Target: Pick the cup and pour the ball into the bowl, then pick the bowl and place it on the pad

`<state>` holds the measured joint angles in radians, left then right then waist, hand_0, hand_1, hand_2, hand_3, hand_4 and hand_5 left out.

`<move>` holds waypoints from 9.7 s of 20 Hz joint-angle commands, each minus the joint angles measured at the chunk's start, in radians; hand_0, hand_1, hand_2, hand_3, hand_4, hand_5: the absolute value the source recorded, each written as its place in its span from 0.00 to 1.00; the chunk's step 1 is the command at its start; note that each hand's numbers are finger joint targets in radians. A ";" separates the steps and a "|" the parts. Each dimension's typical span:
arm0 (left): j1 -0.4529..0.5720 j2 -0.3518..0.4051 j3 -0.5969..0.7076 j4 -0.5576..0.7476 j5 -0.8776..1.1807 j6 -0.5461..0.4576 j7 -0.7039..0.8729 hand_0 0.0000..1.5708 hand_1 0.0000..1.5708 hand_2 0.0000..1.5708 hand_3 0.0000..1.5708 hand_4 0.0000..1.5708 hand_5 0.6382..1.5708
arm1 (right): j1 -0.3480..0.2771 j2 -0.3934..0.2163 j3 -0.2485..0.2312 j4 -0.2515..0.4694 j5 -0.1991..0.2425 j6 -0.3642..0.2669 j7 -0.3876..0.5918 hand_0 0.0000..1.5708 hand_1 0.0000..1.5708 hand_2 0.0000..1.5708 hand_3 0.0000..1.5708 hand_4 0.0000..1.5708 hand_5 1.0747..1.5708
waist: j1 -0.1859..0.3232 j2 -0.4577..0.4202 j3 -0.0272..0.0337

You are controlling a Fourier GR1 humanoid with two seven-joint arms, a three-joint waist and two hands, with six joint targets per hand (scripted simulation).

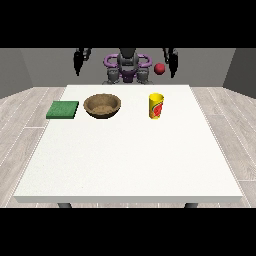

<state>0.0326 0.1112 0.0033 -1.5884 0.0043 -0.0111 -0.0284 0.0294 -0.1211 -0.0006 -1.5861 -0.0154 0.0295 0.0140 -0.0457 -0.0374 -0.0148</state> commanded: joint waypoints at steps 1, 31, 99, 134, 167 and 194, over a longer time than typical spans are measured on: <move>-0.006 0.020 0.007 -0.059 0.005 -0.002 0.036 0.00 0.00 0.00 0.00 0.00 0.89 | -0.009 -0.028 -0.010 -0.060 -0.002 0.005 0.036 0.00 0.00 0.00 0.00 0.08 0.98 | 0.001 -0.145 0.0078; -0.464 0.018 0.193 0.450 0.067 0.123 -0.495 0.00 0.00 0.00 0.00 0.00 0.89 | -0.267 -0.090 -0.219 0.409 -0.166 0.264 -0.580 0.00 0.00 0.00 0.00 0.00 0.95 | -0.046 0.354 0.0144; -0.878 -0.110 -0.528 0.680 -1.326 0.245 0.355 0.32 0.32 1.00 0.95 0.52 0.96 | -0.396 -0.318 -0.336 1.098 -0.175 0.373 -0.776 0.00 0.00 0.18 0.25 0.26 0.94 | 0.082 0.059 0.0162; -0.705 0.036 -0.272 0.376 -1.238 0.195 0.076 0.97 0.97 1.00 1.00 0.55 0.94 | -0.392 -0.393 -0.389 1.118 -0.263 0.395 -0.690 0.00 0.00 0.23 0.18 0.45 0.99 | 0.257 0.140 0.0105; -0.397 0.006 0.135 0.619 -0.276 -0.013 -0.579 0.00 0.00 0.00 0.00 0.00 0.03 | -0.488 -0.243 -0.399 0.986 -0.373 0.299 -0.499 0.00 0.00 0.00 0.00 0.00 0.99 | 0.248 0.234 0.0128; -0.453 0.026 0.077 0.422 -0.243 -0.073 -0.506 0.00 0.00 0.00 0.00 0.00 0.07 | -0.503 -0.184 -0.179 1.193 -0.101 -0.100 -0.480 1.00 1.00 1.00 1.00 0.69 0.93 | 0.365 0.373 0.0083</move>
<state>-0.3770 0.1516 0.1059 -1.1441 -0.2285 -0.0808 -0.5351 -0.4995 -0.2935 -0.2952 -0.4890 -0.2664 0.0688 -0.5713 0.2455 0.2437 -0.0483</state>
